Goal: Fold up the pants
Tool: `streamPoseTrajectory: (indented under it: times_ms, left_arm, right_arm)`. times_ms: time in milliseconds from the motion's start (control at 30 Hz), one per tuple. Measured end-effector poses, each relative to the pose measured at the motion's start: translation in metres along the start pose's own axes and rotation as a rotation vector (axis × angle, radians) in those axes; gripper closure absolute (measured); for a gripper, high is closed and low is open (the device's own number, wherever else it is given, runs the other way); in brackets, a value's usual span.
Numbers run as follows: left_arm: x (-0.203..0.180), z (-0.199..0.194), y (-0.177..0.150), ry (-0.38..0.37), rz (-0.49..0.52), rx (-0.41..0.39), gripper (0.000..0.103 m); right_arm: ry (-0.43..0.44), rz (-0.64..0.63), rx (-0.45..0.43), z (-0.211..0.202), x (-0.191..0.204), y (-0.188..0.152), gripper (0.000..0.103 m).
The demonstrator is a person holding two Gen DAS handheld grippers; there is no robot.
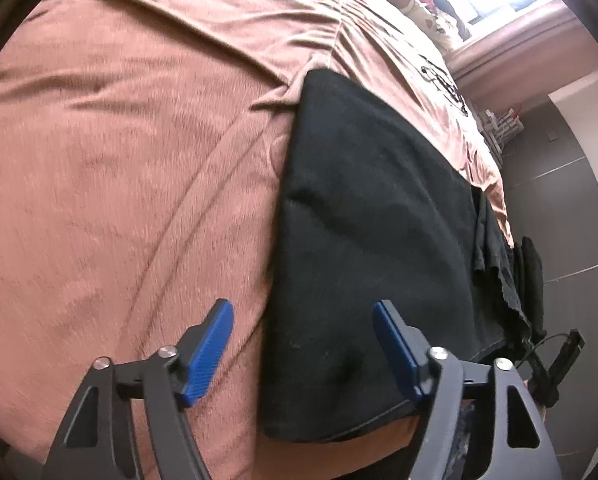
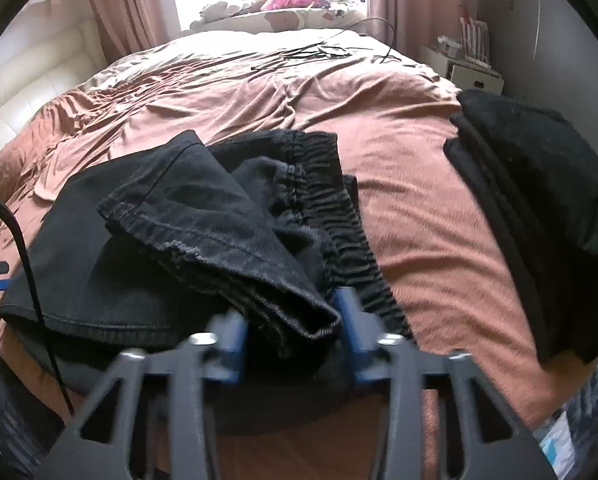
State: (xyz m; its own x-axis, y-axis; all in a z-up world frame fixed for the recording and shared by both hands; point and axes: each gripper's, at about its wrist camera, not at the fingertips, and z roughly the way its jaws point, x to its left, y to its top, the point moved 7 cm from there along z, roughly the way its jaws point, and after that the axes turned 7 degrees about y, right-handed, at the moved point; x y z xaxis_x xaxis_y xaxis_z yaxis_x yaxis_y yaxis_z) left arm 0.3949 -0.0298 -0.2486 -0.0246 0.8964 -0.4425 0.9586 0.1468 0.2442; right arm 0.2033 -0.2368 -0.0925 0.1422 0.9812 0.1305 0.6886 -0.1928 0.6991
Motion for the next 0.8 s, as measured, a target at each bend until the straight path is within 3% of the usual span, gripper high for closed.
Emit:
streamPoseTrajectory:
  times_ms: [200, 333, 600, 800]
  left_arm:
    - [0.001, 0.005, -0.004, -0.016, -0.01, 0.007, 0.043]
    - [0.003, 0.005, -0.01, -0.083, -0.062, 0.042, 0.057]
    - [0.0, 0.006, -0.017, -0.081, -0.046, 0.05, 0.059]
    - [-0.005, 0.011, -0.011, -0.071, -0.03, 0.043, 0.059]
  right_arm:
    - [-0.001, 0.02, -0.067, -0.014, 0.002, 0.009, 0.089]
    - [-0.004, 0.074, -0.107, -0.032, -0.005, 0.008, 0.091]
    - [-0.003, 0.14, -0.12, -0.057, -0.004, -0.013, 0.091]
    - [-0.002, 0.217, -0.077, -0.046, -0.019, -0.035, 0.091]
